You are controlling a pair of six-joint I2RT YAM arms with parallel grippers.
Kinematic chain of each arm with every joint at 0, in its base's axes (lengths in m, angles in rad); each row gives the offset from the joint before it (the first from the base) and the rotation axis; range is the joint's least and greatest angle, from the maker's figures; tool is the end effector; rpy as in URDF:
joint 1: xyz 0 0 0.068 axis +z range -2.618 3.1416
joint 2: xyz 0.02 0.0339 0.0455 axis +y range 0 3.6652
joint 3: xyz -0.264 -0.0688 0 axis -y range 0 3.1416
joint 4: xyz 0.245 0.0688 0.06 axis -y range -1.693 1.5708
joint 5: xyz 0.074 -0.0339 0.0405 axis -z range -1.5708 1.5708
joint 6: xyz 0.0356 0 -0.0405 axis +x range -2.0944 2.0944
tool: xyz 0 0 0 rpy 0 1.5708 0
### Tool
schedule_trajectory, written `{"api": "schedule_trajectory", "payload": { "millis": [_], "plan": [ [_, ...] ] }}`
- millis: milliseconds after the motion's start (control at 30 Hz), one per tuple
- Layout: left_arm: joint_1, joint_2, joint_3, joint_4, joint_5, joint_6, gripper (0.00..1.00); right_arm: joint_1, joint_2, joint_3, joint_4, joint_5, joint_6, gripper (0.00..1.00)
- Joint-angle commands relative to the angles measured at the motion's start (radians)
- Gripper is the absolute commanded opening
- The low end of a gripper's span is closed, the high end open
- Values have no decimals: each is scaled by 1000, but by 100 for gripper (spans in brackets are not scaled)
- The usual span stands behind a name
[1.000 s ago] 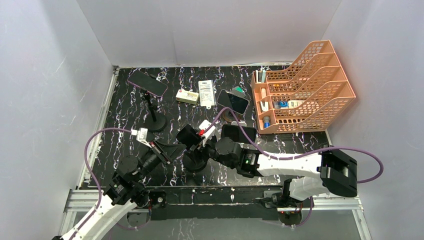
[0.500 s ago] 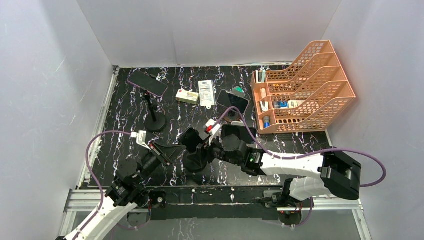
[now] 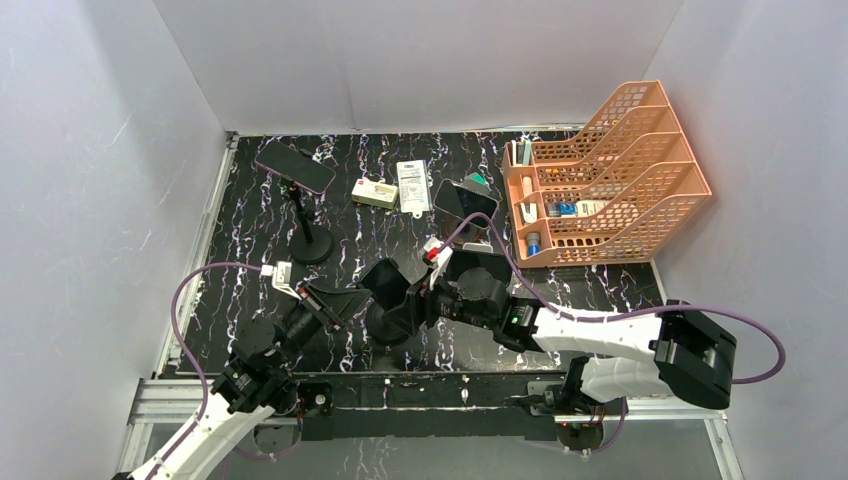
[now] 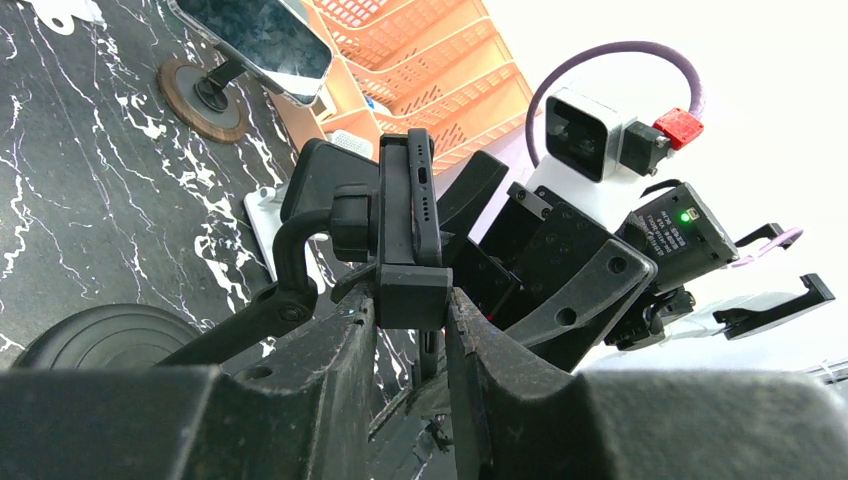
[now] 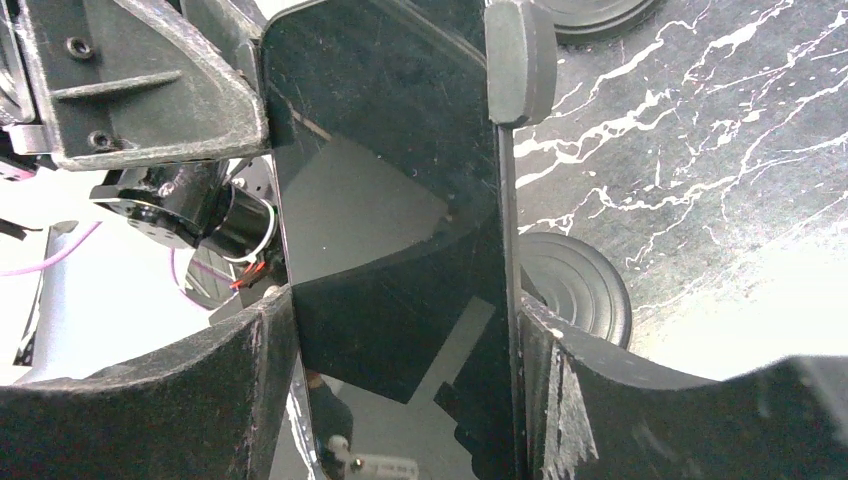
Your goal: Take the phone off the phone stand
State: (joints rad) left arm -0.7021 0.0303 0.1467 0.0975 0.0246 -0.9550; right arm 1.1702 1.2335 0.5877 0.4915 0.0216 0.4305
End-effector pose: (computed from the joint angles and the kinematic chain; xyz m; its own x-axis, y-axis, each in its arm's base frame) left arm 0.0755 -0.0650 0.2328 -0.4484 -0.6896 -0.5687 0.5158 0.3200 -0.7947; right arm 0.1070 0.2508 0.2462 -0.4352 0.0423 -0.8993 -0.8040 0.4312 0.4094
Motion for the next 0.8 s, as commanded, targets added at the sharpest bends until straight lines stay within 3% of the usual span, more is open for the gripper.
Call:
{"api": "schedule_trajectory", "payload": {
  "millis": [0, 400, 633, 700, 767],
  "plan": [
    [10, 31, 0, -148, -114, 24, 0, -64, -69, -40, -72, 142, 40, 1],
    [10, 95, 47, -151, -93, 36, 0, -64, -39, -4, -103, 117, -4, 1],
    [10, 193, 73, -148, -52, 29, 0, -46, 26, 97, -120, 151, -85, 1],
    [10, 221, 85, -141, -40, 28, 0, -42, 42, 121, -126, 153, -97, 9],
    [10, 235, 95, -142, -35, 29, 0, -39, 48, 135, -131, 157, -101, 26]
  ]
}}
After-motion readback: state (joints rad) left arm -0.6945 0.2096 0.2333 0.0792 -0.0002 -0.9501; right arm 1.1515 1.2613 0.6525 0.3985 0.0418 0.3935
